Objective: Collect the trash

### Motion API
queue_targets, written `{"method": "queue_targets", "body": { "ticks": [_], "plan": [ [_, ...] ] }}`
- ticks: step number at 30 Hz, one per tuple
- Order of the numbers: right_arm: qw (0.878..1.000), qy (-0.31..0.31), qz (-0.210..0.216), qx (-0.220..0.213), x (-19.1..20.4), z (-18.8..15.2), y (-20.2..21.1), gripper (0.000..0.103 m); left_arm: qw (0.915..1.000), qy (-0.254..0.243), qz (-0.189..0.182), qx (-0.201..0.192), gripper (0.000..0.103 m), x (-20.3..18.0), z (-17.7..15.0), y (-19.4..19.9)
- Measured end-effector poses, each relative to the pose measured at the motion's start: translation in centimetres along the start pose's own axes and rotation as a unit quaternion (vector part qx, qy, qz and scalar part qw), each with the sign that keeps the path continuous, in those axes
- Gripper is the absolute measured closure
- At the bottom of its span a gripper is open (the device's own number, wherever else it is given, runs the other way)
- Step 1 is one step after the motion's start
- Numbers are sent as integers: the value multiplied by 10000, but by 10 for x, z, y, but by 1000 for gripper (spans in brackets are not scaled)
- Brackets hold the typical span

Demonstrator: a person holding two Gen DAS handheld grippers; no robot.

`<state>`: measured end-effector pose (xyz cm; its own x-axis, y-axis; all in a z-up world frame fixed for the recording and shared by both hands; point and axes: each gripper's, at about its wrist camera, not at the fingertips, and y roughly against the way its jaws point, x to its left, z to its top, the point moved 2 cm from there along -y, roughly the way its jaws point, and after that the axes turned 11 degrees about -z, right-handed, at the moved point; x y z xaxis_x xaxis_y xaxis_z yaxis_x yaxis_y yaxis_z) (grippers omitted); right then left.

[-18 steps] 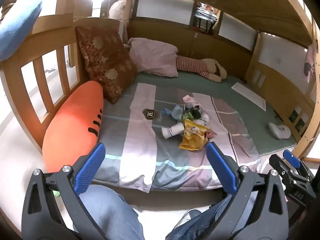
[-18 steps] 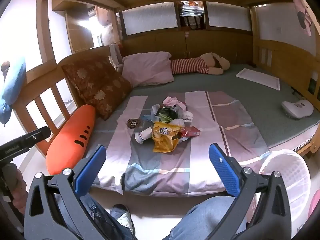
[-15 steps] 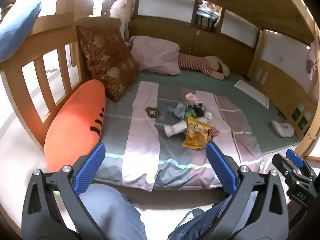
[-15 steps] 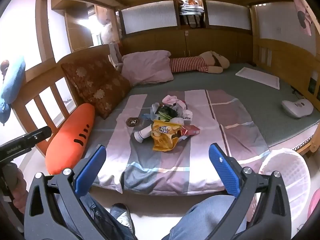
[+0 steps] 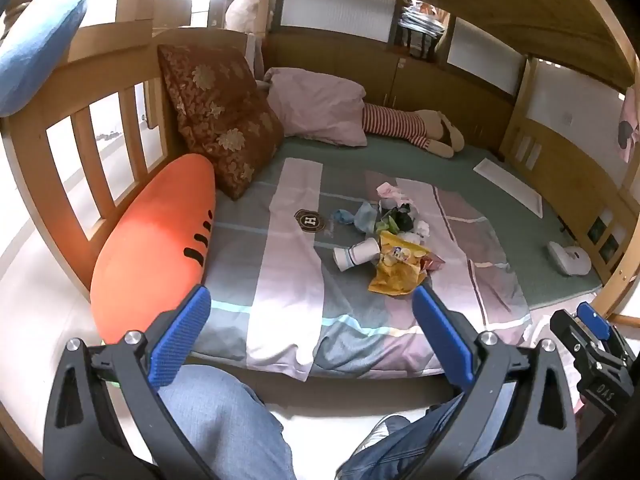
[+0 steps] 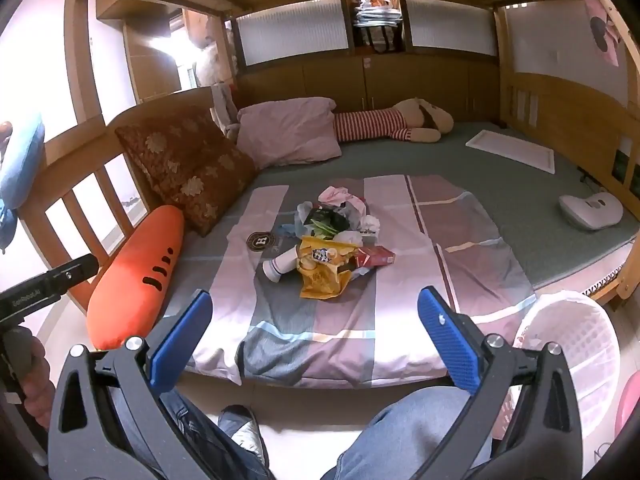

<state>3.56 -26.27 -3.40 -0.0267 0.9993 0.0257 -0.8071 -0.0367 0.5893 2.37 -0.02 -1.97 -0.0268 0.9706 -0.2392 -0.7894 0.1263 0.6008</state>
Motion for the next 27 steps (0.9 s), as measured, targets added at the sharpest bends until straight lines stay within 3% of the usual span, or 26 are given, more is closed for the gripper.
{"method": "queue_targets", "body": {
  "ticks": [27],
  "plan": [
    [10000, 6, -26, 1, -2, -1, 0, 3, 10000, -32, 11, 63, 3, 0, -3, -6]
  ]
}}
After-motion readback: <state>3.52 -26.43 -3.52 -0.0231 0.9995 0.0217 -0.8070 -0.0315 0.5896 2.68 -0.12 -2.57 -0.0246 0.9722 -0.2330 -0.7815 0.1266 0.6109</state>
